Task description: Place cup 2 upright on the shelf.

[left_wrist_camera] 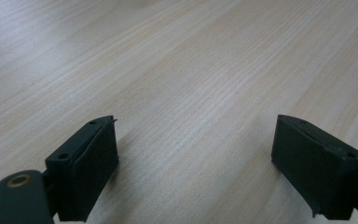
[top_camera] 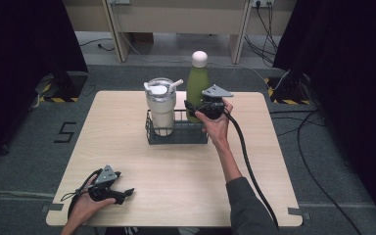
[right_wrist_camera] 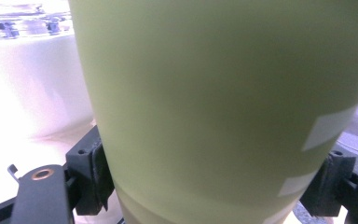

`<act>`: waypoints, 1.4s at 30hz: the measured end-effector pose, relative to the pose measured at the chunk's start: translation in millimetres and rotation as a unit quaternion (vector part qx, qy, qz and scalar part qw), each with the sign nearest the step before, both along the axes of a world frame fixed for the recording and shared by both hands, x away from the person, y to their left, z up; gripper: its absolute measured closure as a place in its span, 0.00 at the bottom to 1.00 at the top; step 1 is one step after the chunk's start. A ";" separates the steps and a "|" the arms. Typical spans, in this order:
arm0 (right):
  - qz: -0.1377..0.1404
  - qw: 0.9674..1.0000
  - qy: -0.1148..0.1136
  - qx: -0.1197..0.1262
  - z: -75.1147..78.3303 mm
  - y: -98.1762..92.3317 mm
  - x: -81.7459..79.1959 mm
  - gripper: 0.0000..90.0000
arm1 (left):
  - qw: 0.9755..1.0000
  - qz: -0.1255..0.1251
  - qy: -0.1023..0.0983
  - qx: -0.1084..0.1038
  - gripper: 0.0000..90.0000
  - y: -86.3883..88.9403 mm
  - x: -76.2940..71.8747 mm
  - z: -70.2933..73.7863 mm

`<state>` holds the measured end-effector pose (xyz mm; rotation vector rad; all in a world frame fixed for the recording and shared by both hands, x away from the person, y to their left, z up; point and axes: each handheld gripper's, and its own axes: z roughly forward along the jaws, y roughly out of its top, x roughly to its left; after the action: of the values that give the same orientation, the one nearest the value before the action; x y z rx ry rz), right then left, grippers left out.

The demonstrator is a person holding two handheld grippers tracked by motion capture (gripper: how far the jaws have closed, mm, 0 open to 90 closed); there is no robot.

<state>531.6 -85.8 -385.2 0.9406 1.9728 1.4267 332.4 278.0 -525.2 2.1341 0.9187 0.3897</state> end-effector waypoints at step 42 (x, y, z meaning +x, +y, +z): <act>0.002 1.000 0.030 -0.008 -51.1 16.2 8.5 0.23 | 1.000 0.000 0.000 0.000 0.15 0.0 -0.1 -0.1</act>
<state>540.1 -69.6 -436.3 0.9840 2.0277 1.3988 332.3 278.0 -525.3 2.1337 0.9184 0.3897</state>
